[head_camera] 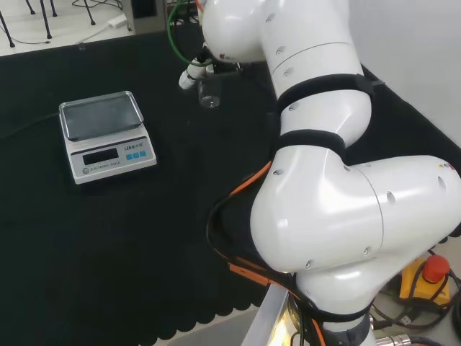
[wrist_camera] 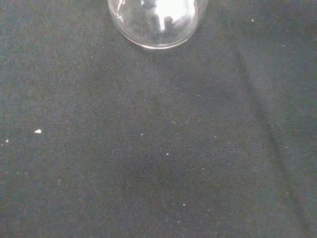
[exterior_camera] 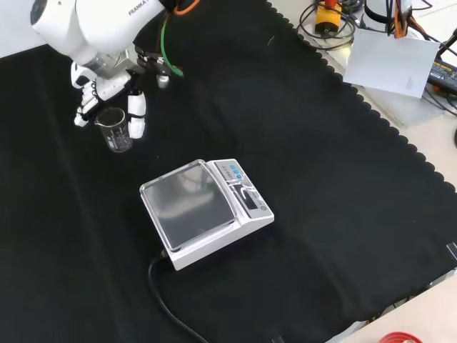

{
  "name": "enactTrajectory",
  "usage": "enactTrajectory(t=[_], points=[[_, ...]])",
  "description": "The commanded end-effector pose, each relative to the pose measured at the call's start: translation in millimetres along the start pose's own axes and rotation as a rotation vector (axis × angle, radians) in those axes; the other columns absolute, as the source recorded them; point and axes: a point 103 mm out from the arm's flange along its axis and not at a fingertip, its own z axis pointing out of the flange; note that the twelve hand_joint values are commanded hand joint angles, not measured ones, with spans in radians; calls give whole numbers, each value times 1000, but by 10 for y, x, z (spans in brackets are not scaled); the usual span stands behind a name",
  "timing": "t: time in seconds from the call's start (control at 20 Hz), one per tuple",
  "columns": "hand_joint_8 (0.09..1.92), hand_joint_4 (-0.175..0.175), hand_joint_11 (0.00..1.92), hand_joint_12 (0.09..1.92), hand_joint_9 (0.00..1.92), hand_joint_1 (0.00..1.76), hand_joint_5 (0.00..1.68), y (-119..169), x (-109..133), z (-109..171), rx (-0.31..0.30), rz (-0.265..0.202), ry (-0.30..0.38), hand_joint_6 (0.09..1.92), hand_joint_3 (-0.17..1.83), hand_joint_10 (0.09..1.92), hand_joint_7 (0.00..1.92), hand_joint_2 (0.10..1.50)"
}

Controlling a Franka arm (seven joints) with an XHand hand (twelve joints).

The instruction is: Pick up the beaker.

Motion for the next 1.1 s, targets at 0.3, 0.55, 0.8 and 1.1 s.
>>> enactTrajectory(t=[0.3,0.55,0.8,1.1], points=[[560,105,0,1360,126,702,44,95,33,181,-31,45,-26,87,47,865,45,685],[704,102,265,1446,539,946,327,65,49,173,-182,94,-16,96,121,737,413,691],[809,141,592,1290,893,1062,600,98,79,186,-280,130,-3,857,503,570,734,556],[879,175,811,1183,1092,1138,879,185,126,206,-367,160,7,987,681,515,972,511]])
